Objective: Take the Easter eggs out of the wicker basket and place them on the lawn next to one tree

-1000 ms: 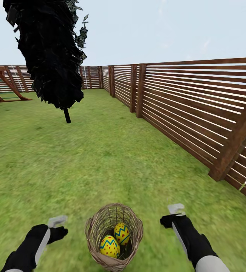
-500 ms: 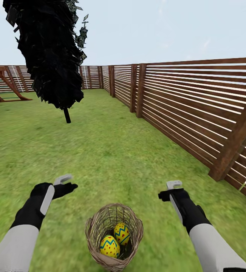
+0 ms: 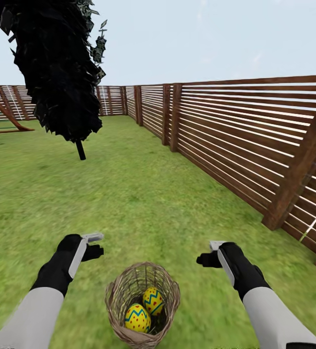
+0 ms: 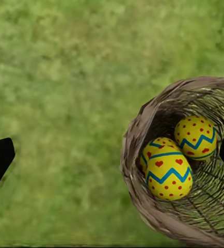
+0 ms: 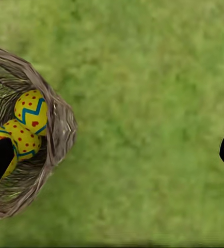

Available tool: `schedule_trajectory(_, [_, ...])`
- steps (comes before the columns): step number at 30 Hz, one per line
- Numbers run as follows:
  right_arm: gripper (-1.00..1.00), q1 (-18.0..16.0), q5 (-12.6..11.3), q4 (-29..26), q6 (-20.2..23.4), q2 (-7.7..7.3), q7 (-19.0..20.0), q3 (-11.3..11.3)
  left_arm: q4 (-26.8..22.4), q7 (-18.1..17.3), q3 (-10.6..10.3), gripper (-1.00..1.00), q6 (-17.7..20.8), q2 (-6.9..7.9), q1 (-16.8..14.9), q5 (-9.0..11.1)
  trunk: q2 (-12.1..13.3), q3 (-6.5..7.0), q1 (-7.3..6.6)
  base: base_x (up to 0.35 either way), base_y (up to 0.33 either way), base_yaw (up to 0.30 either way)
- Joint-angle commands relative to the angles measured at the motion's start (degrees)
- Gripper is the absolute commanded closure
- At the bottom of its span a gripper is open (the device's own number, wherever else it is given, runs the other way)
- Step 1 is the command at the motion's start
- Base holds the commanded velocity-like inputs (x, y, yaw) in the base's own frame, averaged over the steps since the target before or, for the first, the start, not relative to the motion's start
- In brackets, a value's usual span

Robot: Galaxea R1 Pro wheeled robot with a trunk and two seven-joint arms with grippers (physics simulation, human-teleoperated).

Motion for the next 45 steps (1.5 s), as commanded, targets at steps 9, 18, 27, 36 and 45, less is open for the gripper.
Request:
schedule_trajectory(9, [-1.0,0.0,0.4,-0.6,0.2,0.02,0.4,-0.2,-1.9,3.7,-1.5,-1.0,0.2,-4.81,-0.2,0.2,0.0,0.09,0.0,0.0,0.0,-0.057])
schedule_trajectory(18, [-1.0,0.0,0.5,-0.6,0.1,-0.01,0.3,-0.2,-2.3,3.7,-1.7,-1.0,0.3,-5.24,-0.2,0.1,-2.4,-0.99,1.32,0.0,0.0,0.0])
schedule_trajectory(27, [-1.0,0.0,0.5,-0.6,0.0,0.1,0.2,-0.1,-2.5,3.7,-2.4,-1.0,0.4,-5.23,-0.2,0.1,-3.6,-1.53,1.97,0.0,0.0,0.0])
schedule_trajectory(36, [-1.0,0.0,0.5,-0.8,0.0,0.03,0.2,-0.1,-2.0,3.7,-2.3,-1.0,0.4,-4.9,-0.2,0.2,-7.3,-3.14,3.95,0.0,0.0,0.0])
schedule_trajectory(45, [-1.0,-0.3,0.5,-1.3,-0.1,-0.01,0.2,-0.1,0.7,3.6,-2.2,-1.0,0.3,-4.94,-0.2,0.3,-10.9,-4.76,5.93,0.0,0.0,0.0])
